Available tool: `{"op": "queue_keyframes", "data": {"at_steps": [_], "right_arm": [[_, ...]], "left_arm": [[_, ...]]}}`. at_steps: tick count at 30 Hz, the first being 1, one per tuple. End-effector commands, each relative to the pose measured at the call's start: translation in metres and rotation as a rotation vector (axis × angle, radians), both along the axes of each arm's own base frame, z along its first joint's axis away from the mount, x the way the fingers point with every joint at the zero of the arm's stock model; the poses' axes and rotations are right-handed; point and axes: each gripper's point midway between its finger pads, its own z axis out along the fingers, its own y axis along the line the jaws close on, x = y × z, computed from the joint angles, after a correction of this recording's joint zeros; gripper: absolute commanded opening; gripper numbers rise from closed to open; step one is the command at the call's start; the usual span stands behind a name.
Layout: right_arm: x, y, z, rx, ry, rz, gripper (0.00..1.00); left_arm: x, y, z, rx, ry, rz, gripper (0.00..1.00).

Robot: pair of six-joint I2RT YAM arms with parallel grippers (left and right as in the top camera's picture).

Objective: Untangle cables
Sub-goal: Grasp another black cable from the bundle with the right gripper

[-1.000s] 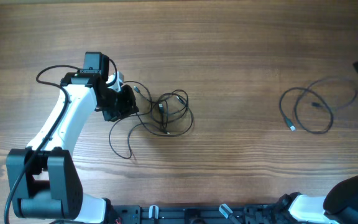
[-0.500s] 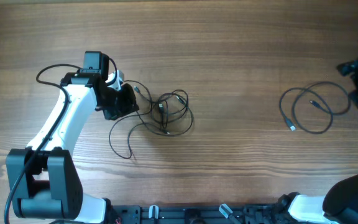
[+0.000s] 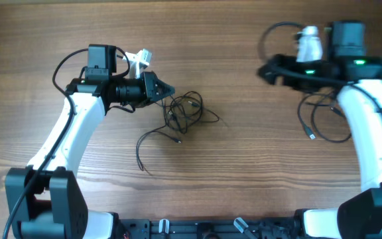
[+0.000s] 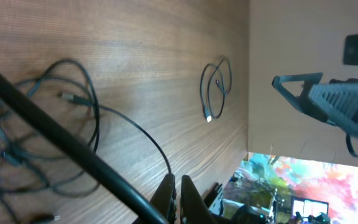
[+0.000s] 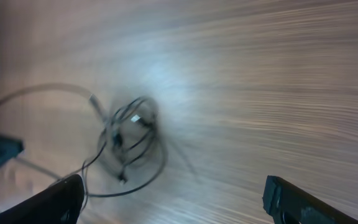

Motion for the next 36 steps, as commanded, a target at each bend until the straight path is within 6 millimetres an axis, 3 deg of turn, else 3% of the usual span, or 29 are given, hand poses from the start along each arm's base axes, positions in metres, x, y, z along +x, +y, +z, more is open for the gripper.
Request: {"op": "queue_keyframes", "data": {"at_steps": [1, 4, 8, 13, 21, 30, 36], "right_arm": [[-0.007, 0.036, -0.014, -0.05, 0.036, 0.061, 0.94], [-0.017, 0.067, -0.029, -0.05, 0.084, 0.13, 0.94], [-0.028, 0.099, -0.054, -0.068, 0.144, 0.219, 0.94], [-0.039, 0.132, -0.093, -0.088, 0.225, 0.286, 0.93], [-0.053, 0.171, -0.136, -0.105, 0.297, 0.342, 0.85], [-0.055, 0.189, -0.161, -0.113, 0.328, 0.322, 0.63], [-0.054, 0.196, -0.164, -0.107, 0.312, 0.334, 0.43]], "left_arm": [[0.003, 0.027, -0.024, 0.216, 0.021, 0.093, 0.04], [-0.001, 0.062, -0.051, 0.439, 0.086, 0.192, 0.04], [-0.004, 0.089, -0.065, 0.585, 0.151, 0.296, 0.04], [-0.013, 0.091, -0.068, 0.598, 0.186, 0.287, 0.04], [-0.02, 0.091, -0.07, 0.605, 0.215, 0.278, 0.04], [-0.021, 0.091, -0.07, 0.606, 0.219, 0.277, 0.04], [-0.022, 0.091, -0.07, 0.607, 0.222, 0.276, 0.04]]}}
